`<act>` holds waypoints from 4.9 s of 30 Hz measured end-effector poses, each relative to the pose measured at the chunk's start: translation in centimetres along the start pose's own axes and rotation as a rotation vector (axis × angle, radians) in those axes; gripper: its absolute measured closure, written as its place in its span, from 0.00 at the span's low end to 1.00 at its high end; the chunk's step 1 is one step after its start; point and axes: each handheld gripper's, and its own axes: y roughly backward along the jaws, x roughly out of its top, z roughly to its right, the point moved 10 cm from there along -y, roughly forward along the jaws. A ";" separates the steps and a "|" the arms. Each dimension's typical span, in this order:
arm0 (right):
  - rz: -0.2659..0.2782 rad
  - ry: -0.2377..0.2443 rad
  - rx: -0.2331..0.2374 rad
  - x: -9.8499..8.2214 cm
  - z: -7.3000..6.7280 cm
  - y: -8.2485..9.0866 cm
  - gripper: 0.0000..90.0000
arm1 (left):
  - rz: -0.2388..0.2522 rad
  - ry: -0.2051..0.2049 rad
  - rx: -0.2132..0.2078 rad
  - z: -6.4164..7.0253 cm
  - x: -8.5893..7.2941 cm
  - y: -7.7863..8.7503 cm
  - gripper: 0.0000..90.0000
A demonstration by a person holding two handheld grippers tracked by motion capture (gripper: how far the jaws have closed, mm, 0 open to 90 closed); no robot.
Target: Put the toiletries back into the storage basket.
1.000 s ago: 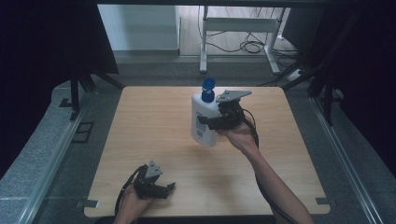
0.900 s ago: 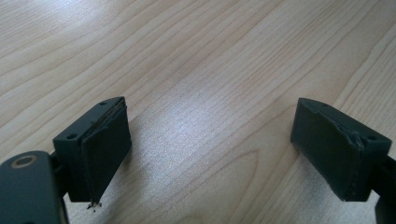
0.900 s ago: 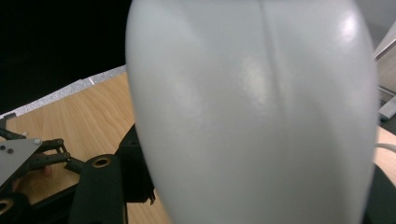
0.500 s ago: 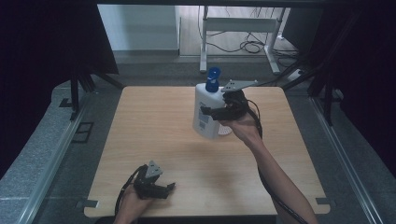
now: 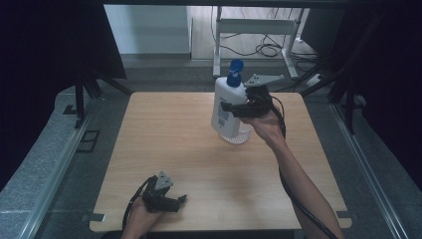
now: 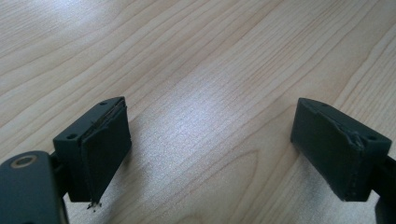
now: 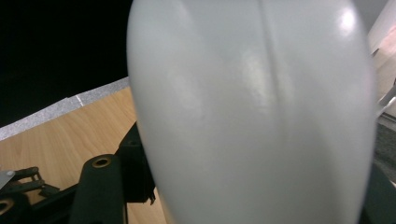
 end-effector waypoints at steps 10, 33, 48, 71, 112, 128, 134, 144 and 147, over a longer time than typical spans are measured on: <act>0.013 -0.008 -0.039 0.4 2.4 0.4 0.42 | 0.001 0.001 0.000 0.0 0.0 0.0 0.13; 0.005 0.005 -0.105 -0.3 6.5 -0.6 0.42 | 0.002 0.001 0.001 0.0 0.0 0.0 0.13; -0.016 0.021 -0.111 -1.8 6.9 -2.6 0.42 | 0.000 0.002 0.000 0.0 0.0 0.0 0.13; -0.078 0.027 -0.117 -5.1 7.1 -5.0 0.42 | -0.003 0.001 0.000 0.0 0.0 0.0 0.13; -0.098 -0.037 -0.094 -9.6 8.2 -7.0 0.40 | -0.004 -0.004 0.000 0.0 0.0 0.0 0.13; -0.083 -0.035 -0.093 -9.0 8.1 -6.5 0.25 | -0.005 -0.004 0.001 0.0 0.0 0.0 0.13; -0.073 -0.033 -0.105 -8.7 8.2 -6.3 0.17 | -0.004 -0.003 0.000 0.0 0.0 0.0 0.13; -0.075 -0.026 -0.110 -8.1 8.1 -5.5 0.14 | -0.004 -0.003 0.001 0.0 0.0 0.0 0.13; -0.071 -0.022 -0.110 -7.9 8.0 -5.4 0.14 | -0.004 -0.003 0.001 0.0 0.0 0.0 0.13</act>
